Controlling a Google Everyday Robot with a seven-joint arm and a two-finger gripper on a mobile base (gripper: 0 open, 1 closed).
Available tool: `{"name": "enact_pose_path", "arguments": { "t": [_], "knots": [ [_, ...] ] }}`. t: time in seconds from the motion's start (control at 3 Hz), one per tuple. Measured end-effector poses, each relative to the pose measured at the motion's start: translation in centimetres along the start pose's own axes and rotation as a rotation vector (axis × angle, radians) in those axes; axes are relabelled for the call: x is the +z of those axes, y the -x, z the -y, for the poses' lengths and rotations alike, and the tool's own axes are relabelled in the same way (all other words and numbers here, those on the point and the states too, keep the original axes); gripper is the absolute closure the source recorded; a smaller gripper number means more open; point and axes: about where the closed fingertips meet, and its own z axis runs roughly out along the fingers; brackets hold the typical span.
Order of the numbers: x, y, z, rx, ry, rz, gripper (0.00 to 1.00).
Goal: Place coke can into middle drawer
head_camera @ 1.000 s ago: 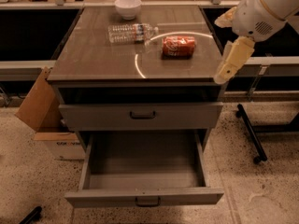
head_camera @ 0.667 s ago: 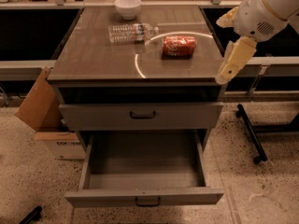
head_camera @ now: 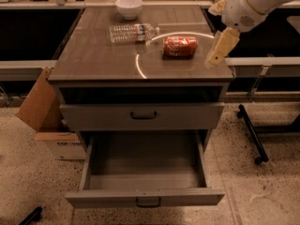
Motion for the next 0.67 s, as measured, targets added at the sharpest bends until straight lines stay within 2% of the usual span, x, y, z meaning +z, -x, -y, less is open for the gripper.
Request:
{"name": "enact_pose_path", "arguments": {
  "t": [0.33,0.67],
  "knots": [
    [1.5,0.0,2.5,-0.003,-0.025,-0.005,0.00],
    [3.4,1.0,4.1,-0.019,-0.022,0.014,0.00]
  ]
}}
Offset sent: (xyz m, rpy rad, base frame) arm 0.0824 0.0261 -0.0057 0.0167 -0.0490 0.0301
